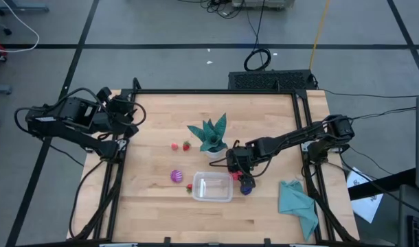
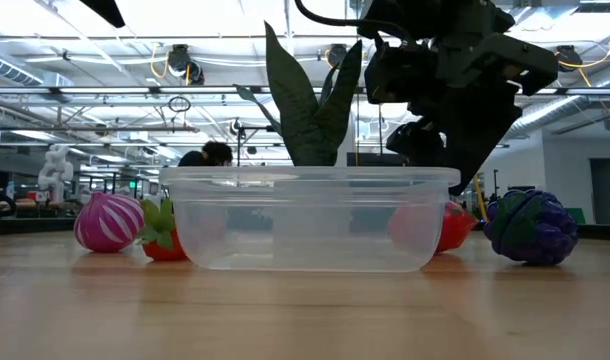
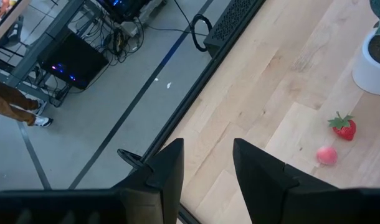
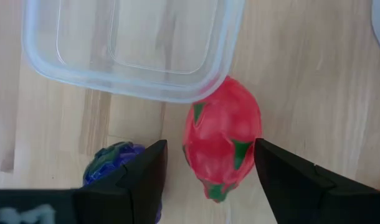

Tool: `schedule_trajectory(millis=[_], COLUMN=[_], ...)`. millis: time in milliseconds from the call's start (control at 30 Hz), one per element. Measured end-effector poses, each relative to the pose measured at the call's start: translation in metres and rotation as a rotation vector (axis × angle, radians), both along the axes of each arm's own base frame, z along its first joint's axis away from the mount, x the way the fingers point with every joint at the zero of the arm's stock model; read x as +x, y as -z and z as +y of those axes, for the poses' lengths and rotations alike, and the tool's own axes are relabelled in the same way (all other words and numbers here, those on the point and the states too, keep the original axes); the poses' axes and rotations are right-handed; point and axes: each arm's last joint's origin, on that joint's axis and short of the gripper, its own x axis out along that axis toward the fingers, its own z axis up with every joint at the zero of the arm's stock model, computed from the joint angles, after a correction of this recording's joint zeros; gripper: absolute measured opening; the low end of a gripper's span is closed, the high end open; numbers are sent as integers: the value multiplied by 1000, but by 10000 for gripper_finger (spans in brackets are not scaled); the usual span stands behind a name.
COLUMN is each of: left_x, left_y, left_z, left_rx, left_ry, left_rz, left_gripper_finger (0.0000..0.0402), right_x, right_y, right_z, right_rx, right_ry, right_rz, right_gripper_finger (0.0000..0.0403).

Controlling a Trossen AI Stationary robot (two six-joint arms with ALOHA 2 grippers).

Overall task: Pick and placing Produce into tupperware
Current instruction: Put the red dragon fruit into the transparent bin

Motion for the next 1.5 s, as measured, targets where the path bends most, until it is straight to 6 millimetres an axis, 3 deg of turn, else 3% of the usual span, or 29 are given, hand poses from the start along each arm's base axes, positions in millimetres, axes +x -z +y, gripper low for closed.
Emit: schedule_trajectory(millis=[800, 1133, 1500], left_x=[0, 0, 0], left_y=[0, 0, 0], left_z=[0, 0, 0], left_rx=[6, 10, 10], left_ry=[3, 4, 3], left_rz=[4, 5, 5], left_gripper_finger=[145, 145, 145], right_x=[2, 6, 7], right_y=[0, 24, 25], right_z=[-2, 4, 4], right_rx=[-47, -47, -48], right_ry=[49, 53, 57], right_rz=[-15, 67, 64], right_gripper_finger=[231, 231, 225])
